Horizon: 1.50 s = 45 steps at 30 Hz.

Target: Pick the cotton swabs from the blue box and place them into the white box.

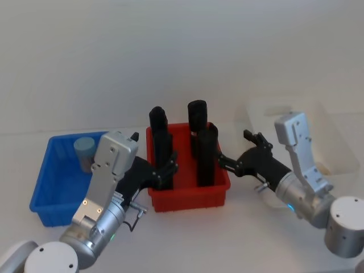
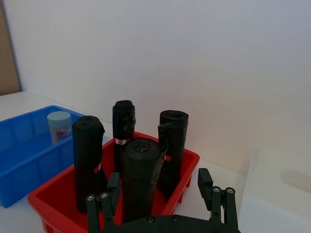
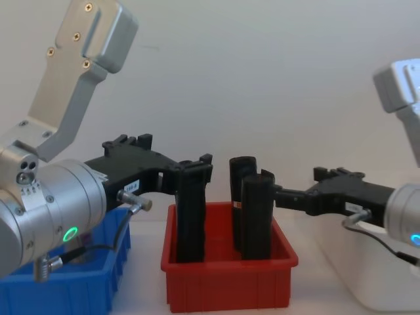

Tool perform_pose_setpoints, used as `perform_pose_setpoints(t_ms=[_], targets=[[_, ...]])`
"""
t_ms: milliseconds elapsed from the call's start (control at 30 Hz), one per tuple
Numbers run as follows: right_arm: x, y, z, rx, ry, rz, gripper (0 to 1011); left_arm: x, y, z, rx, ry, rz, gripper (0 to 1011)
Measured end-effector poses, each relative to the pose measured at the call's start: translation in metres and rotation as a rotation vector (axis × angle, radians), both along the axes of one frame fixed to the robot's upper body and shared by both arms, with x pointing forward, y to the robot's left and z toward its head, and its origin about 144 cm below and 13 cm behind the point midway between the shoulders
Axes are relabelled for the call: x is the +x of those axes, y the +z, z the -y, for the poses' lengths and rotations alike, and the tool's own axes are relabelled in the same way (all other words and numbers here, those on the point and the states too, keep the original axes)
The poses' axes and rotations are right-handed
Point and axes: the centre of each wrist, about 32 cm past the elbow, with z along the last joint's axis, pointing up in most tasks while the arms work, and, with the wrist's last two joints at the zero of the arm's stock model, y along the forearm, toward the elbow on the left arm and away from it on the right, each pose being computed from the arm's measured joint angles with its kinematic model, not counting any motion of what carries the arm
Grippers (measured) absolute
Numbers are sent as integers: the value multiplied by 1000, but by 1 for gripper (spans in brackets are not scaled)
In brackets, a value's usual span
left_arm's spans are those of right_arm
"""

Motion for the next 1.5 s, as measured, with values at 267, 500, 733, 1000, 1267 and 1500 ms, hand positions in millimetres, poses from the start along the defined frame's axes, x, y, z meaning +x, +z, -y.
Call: perform_pose_setpoints(t_ms=[267, 500, 733, 1000, 1267, 1500], targets=[[19, -4, -9, -5, 33, -5, 1002, 0, 0, 0, 0, 0, 0, 1004], [36, -9, -18, -15, 66, -16, 1002, 0, 0, 0, 0, 0, 0, 1004], [48, -12, -25, -24, 90, -23, 1002, 0, 0, 0, 0, 0, 0, 1004], [61, -19, -30, -33, 115, -36, 972, 0, 0, 0, 0, 0, 0, 1004], [70, -21, -35, -38, 140, -34, 786, 0, 0, 0, 0, 0, 0, 1004], [76, -21, -38, -36, 153, -21, 591, 0, 0, 0, 0, 0, 0, 1004]])
